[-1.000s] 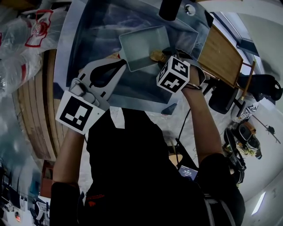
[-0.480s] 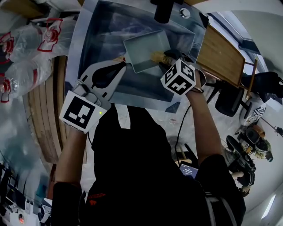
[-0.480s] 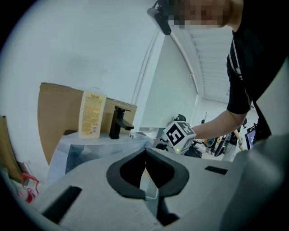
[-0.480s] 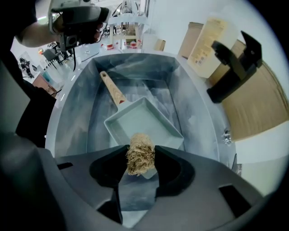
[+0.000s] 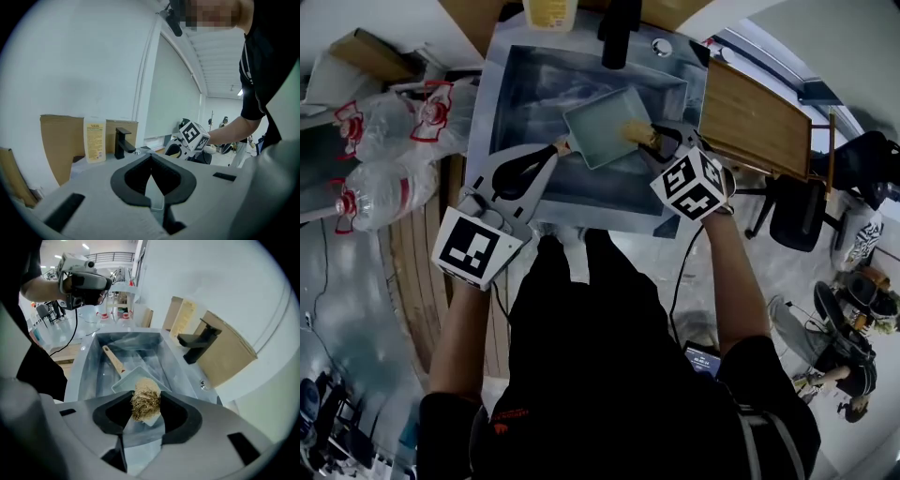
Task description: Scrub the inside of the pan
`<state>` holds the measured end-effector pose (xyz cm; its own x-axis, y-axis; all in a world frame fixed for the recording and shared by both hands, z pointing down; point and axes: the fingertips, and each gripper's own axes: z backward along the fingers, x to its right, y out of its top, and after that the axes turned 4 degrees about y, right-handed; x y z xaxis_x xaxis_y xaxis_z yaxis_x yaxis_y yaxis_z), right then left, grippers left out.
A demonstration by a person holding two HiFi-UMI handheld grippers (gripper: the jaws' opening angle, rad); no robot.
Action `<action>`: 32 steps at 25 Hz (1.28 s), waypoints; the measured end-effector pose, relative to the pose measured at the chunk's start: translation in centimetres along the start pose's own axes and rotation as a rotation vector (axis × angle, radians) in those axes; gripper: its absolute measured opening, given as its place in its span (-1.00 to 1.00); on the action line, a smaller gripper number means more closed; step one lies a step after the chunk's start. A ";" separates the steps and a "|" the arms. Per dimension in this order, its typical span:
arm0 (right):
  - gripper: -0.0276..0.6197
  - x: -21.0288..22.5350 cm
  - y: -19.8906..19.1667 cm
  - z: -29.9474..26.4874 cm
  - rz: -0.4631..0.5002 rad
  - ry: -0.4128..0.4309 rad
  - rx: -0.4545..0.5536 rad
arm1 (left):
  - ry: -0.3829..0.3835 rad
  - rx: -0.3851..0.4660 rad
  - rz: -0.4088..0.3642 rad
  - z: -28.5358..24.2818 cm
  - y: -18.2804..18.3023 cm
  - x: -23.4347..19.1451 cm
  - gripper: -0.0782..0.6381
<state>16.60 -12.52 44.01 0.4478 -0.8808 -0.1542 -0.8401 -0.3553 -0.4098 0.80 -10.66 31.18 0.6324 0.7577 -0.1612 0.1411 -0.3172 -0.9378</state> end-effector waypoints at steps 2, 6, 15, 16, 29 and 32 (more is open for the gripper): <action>-0.36 -0.1 0.2 1.5 -0.017 -0.023 0.046 | 0.007 -0.001 -0.019 0.6 0.8 0.4 -0.73; -0.36 -0.4 0.4 4.3 -0.049 -0.070 0.118 | 0.002 0.016 -0.083 1.7 2.0 1.5 -0.73; -0.36 -2.3 1.6 8.7 -0.079 -0.144 0.236 | -0.027 0.016 -0.152 3.4 3.5 3.9 -0.73; -0.36 -2.5 1.8 9.2 -0.088 -0.150 0.255 | -0.032 0.018 -0.157 3.4 3.6 4.1 -0.73; -0.36 -4.6 5.5 15.5 -0.264 -0.169 0.561 | -0.075 0.043 -0.200 4.6 5.6 5.8 -0.73; -0.36 -5.0 6.5 16.7 -0.298 -0.155 0.624 | -0.075 0.045 -0.202 5.0 5.8 5.8 -0.73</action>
<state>14.00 -5.15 27.10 0.7088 -0.7026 -0.0627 -0.3635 -0.2877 -0.8860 1.50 -5.31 23.26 0.5357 0.8443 0.0106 0.2241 -0.1300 -0.9659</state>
